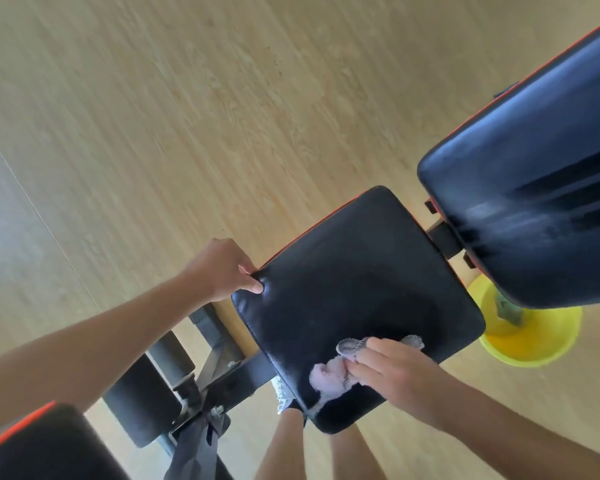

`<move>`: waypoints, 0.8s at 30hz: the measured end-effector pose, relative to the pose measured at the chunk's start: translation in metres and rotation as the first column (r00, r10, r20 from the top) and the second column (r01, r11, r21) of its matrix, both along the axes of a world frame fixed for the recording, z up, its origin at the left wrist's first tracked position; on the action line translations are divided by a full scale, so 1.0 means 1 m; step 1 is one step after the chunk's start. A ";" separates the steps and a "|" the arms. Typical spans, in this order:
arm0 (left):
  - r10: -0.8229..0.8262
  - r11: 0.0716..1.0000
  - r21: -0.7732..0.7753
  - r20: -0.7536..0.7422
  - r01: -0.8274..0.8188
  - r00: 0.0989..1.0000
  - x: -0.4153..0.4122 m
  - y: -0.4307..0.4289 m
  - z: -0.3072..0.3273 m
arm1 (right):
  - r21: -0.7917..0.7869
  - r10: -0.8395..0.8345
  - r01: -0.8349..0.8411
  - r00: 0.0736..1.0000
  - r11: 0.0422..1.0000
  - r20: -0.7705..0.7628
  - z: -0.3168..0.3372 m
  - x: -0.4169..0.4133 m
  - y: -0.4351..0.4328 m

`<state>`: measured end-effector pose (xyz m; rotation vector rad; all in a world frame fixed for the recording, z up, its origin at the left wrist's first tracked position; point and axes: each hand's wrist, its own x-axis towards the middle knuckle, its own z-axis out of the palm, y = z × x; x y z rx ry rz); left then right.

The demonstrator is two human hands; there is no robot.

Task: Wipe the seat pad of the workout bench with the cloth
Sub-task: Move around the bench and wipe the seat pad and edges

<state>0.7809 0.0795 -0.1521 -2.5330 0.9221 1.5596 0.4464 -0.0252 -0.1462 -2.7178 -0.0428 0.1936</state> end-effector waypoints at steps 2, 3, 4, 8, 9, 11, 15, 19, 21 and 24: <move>0.009 1.000 0.006 -0.008 -0.009 1.000 0.000 0.001 0.001 | -0.014 -0.274 0.275 0.961 0.961 0.038 0.003 -0.017 -0.033; 0.010 1.000 0.008 -0.011 -0.010 1.000 0.000 0.000 0.002 | -0.004 -0.488 0.490 0.870 0.872 0.073 0.003 -0.014 -0.048; 0.007 1.000 0.012 -0.009 -0.007 1.000 0.000 -0.002 0.002 | -0.001 -0.683 0.686 0.724 0.727 0.091 0.002 -0.006 -0.060; -0.015 0.999 0.030 -0.002 0.015 1.000 0.000 -0.004 0.003 | 0.074 -0.950 0.948 0.304 0.308 0.069 -0.010 0.050 -0.042; -0.022 0.999 0.027 0.003 0.022 1.000 0.001 -0.003 0.003 | 0.072 -0.920 0.919 0.383 0.388 0.080 -0.013 0.052 -0.029; -0.025 1.000 0.013 0.004 0.025 1.000 0.000 -0.002 0.004 | 0.020 -0.642 0.644 0.760 0.765 0.104 -0.017 0.030 -0.005; -0.020 1.000 -0.012 0.015 0.020 1.000 -0.003 -0.004 0.003 | -0.018 -0.193 0.193 0.981 0.981 0.034 -0.005 -0.030 -0.043; -0.011 1.000 -0.018 0.030 0.012 0.999 -0.005 0.002 0.006 | -0.034 -0.771 0.771 0.637 0.636 0.010 0.003 -0.007 -0.075; -0.008 1.000 0.010 0.017 0.008 1.000 -0.004 -0.001 0.007 | -0.044 -0.830 0.828 0.557 0.558 -0.047 0.002 0.004 -0.064; 0.121 0.991 0.077 -0.096 -0.113 0.988 0.007 -0.003 0.011 | -0.023 -0.800 0.808 0.578 0.589 -0.157 0.008 0.007 -0.067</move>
